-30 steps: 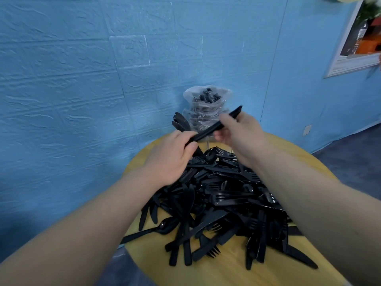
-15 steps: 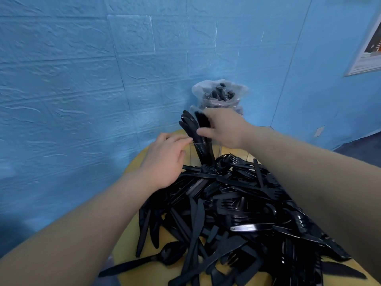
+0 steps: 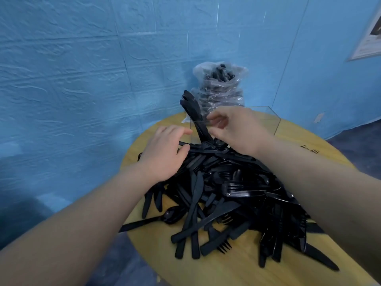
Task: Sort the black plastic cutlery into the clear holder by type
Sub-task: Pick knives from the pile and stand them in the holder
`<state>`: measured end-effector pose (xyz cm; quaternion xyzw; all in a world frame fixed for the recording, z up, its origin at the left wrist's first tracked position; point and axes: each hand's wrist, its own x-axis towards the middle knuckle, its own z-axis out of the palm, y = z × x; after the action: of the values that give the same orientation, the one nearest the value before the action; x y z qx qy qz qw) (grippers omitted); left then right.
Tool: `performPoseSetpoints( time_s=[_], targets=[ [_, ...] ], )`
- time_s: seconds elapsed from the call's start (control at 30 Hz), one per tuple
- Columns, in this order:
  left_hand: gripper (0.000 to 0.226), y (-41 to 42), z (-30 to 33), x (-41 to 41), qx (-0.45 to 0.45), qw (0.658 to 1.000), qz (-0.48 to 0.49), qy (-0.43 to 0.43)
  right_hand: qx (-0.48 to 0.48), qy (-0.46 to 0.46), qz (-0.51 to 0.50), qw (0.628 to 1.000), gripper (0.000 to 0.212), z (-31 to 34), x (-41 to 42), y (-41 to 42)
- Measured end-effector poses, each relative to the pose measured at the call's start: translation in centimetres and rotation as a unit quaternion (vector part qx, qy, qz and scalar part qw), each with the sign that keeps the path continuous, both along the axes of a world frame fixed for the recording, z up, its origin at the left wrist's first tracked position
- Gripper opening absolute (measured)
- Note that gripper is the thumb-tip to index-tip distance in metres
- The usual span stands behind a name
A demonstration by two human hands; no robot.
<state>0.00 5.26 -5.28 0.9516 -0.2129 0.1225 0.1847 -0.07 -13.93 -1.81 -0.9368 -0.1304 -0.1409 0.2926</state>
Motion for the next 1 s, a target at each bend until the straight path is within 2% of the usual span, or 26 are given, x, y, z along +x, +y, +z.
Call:
performPoseSetpoints(
  time_s=[0.13, 0.3, 0.4, 0.5, 0.57, 0.73, 1.0],
  targets=[
    [0.033, 1.0, -1.5, -3.4, -0.004, 1.0, -0.013, 0.008, -0.074, 0.03, 0.038, 0.996, 0.018, -1.3, -3.7, 0.1],
    [0.028, 3.9, -4.0, -7.8, -0.011, 1.0, 0.029, -0.001, -0.228, 0.035, 0.124, 0.965, 0.031, -3.5, -6.3, 0.9],
    [0.028, 5.5, -5.4, -9.8, -0.002, 0.998, 0.053, 0.014, -0.274, 0.03, 0.156, 0.949, 0.036, -4.3, -7.4, 1.9],
    [0.042, 6.6, -6.2, -10.9, -0.005, 0.998, 0.061, 0.021, -0.312, 0.04, 0.158, 0.936, 0.037, -4.6, -7.9, 2.8],
    [0.042, 7.1, -6.6, -11.2, -0.006, 0.998, 0.064, 0.029, -0.33, 0.04, 0.158, 0.93, 0.036, -4.7, -7.9, 3.3],
    [0.014, 7.1, -6.9, -10.7, -0.028, 0.998, 0.058, 0.016, -0.338, 0.046, 0.16, 0.926, 0.032, -4.8, -7.7, 4.0],
    [0.018, 6.2, -6.9, -8.7, -0.042, 0.998, 0.053, 0.015, -0.327, 0.038, 0.151, 0.932, 0.023, -5.1, -7.2, 3.3]
  ],
)
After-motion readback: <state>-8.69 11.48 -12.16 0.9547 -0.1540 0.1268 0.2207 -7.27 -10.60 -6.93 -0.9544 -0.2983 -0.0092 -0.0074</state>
